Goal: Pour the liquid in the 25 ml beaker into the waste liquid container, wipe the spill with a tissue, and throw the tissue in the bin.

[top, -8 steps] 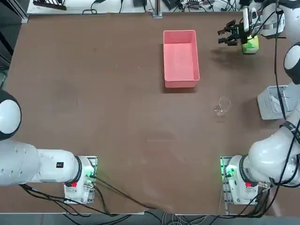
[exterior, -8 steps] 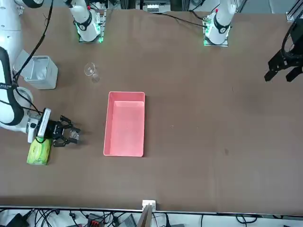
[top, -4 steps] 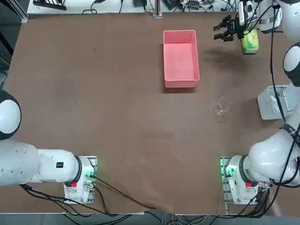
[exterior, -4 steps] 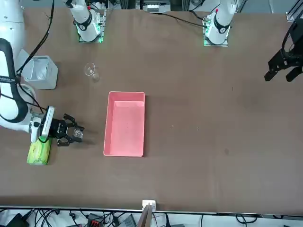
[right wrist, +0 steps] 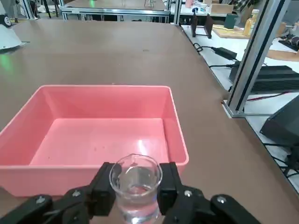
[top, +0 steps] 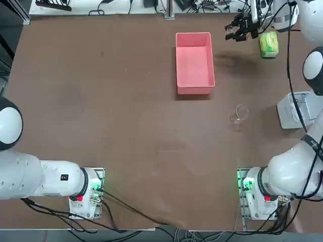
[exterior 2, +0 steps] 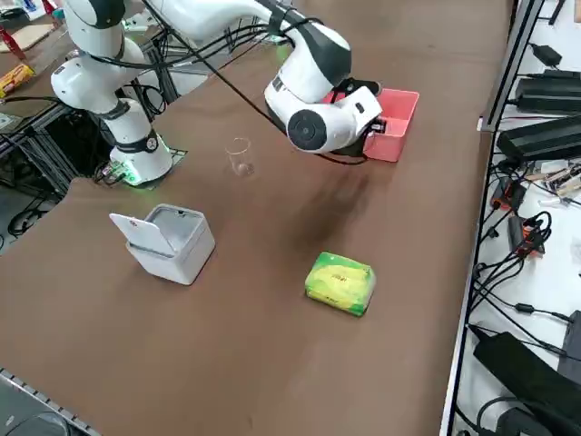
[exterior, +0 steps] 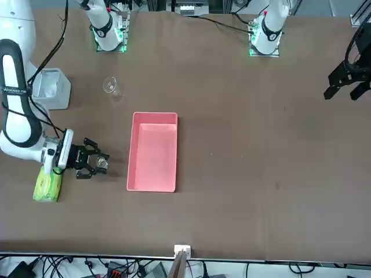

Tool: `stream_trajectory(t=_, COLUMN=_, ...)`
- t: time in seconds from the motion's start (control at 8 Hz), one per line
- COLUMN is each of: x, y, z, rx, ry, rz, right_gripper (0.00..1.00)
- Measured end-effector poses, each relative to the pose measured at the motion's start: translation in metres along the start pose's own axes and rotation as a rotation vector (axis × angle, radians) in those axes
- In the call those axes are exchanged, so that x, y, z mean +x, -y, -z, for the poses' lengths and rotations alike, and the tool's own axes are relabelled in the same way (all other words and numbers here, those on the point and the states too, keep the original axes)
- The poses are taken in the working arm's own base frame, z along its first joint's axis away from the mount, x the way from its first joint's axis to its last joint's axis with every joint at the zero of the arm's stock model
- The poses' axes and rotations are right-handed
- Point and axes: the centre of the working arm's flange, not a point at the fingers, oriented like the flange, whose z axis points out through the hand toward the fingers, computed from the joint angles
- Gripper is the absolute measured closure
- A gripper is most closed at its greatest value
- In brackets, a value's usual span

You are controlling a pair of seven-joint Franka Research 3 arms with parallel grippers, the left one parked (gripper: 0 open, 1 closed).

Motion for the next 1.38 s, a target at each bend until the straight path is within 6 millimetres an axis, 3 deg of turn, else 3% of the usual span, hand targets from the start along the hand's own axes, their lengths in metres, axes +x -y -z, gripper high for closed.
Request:
stream_trajectory(t=0.75, x=0.039, y=0.005, z=-0.043, rx=-0.017, ry=0.067, rz=-0.024, right_gripper=0.53)
stream_trajectory(t=1.38, x=0.076, y=0.014, z=-0.096, rx=-0.004, ry=0.121, rz=0.030, right_gripper=0.53)
